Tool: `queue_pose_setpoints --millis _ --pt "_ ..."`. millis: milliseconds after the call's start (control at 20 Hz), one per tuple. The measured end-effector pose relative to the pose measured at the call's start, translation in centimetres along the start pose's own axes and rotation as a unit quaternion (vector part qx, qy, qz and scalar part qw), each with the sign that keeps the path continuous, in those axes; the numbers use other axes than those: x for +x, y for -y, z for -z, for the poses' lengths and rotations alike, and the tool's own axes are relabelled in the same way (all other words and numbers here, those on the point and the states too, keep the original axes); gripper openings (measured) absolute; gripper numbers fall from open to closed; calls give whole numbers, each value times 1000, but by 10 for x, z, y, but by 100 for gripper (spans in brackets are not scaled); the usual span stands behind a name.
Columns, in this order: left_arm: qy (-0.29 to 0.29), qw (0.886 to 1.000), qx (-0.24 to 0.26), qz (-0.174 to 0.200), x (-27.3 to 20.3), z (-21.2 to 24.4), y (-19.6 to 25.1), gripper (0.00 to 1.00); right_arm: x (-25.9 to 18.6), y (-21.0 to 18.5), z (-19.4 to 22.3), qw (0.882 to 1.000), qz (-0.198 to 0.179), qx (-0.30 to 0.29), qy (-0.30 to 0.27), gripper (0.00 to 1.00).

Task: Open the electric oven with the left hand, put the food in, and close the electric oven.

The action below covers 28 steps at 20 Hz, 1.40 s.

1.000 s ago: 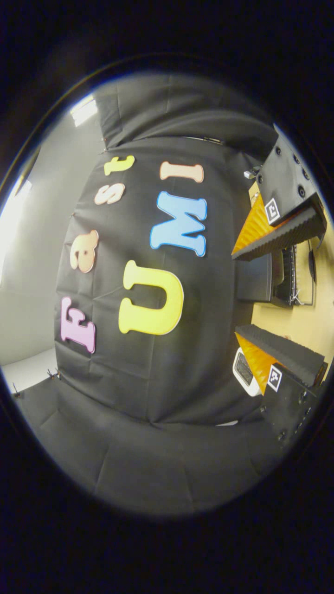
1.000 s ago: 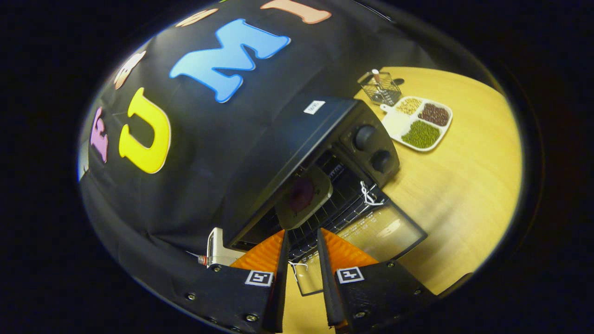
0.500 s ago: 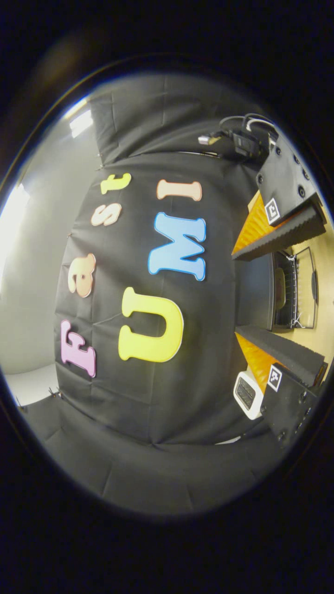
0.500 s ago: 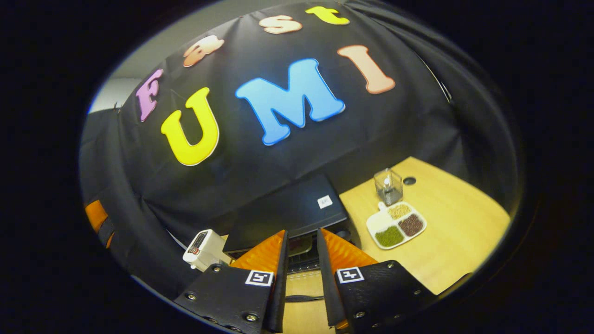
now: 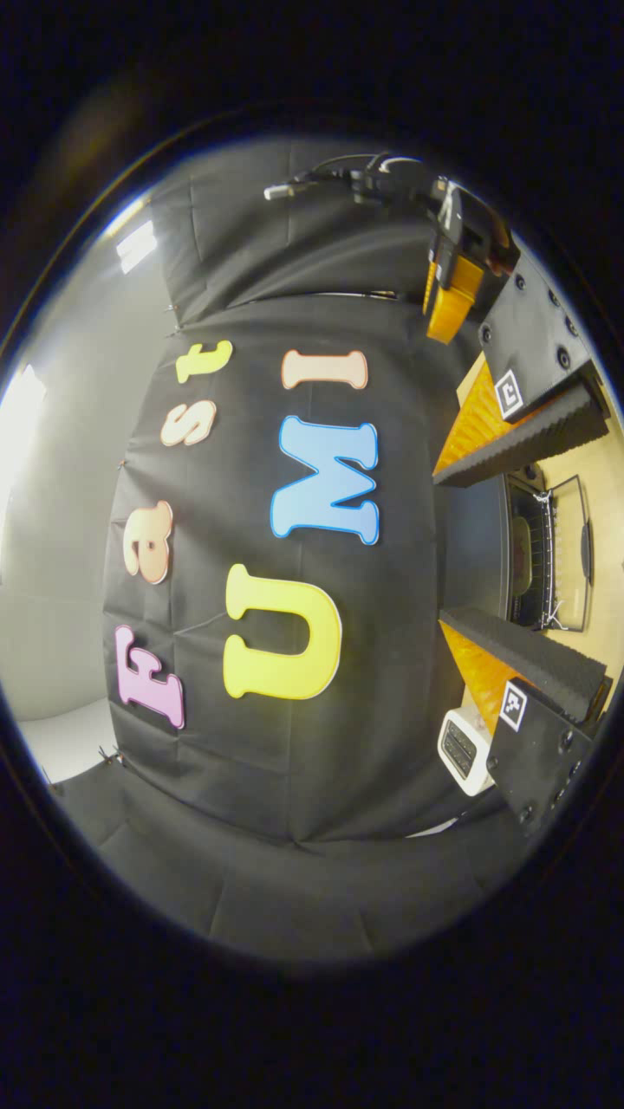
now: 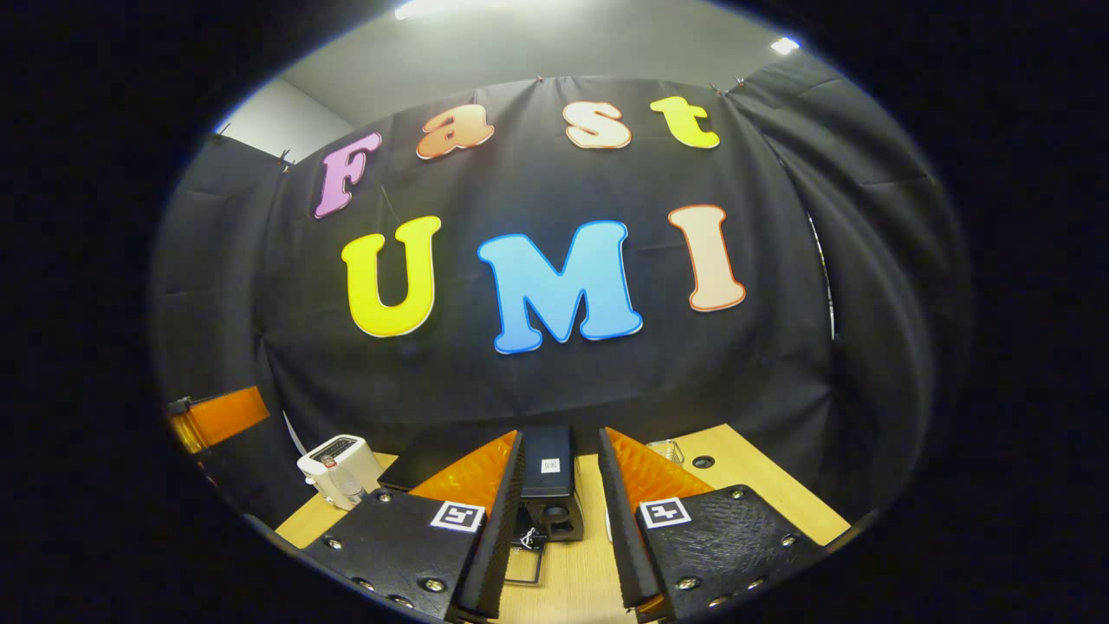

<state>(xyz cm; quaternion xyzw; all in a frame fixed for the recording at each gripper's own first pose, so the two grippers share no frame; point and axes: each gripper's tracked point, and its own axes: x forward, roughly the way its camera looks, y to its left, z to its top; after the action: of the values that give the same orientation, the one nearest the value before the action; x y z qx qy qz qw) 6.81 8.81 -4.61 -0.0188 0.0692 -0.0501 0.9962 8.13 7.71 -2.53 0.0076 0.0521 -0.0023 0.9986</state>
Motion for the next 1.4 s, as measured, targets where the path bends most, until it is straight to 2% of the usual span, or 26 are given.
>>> queue_pose_setpoints --millis 50,150,250,300,450,500,550,600,650,800,1000,1100,1200,1250,1350,1400 --pt "-1 1000 1 -1 0 2 3 97 -3 1 -6 1000 -3 -2 7 51" --pt "-4 1000 -1 -2 2 5 11 96 -13 10 -21 1000 -1 -9 22 100" --pt "-12 1000 -2 -3 5 13 19 94 -20 16 -32 999 -2 -5 37 93" --pt "-20 1000 -4 1 7 19 25 97 -23 17 -34 999 -4 -3 38 99" --pt "-53 999 -2 8 15 40 35 98 -24 29 -37 999 -5 -6 44 99" --pt "-65 998 -4 11 17 49 39 94 -24 31 -38 999 -5 -9 45 99" --pt "-76 997 -5 13 20 56 40 98 -25 33 -38 999 -5 -11 44 99" --pt "-89 996 -7 14 22 66 40 95 -25 35 -36 999 -7 -10 41 99" --pt "-102 995 -8 14 24 75 41 94 -28 37 -49 999 -7 -8 38 99" --pt "-154 988 -5 13 31 113 38 95 -24 41 -44 1000 -4 -4 31 99" --pt "-240 971 -13 15 33 169 36 98 -21 46 -36 1000 3 -3 22 99" --pt "-277 961 -3 16 33 194 36 94 -22 53 -35 1000 11 -1 18 99" --pt "-302 953 1 18 35 210 38 98 -25 62 -31 1000 18 2 12 99" --pt "-316 949 1 16 32 218 39 92 -26 66 -29 1000 21 3 9 99" --pt "-355 935 -4 12 29 241 34 98 -25 71 -8 1000 28 7 3 99" --pt "-378 926 -8 9 26 253 33 95 -24 71 -6 999 31 9 -1 99"
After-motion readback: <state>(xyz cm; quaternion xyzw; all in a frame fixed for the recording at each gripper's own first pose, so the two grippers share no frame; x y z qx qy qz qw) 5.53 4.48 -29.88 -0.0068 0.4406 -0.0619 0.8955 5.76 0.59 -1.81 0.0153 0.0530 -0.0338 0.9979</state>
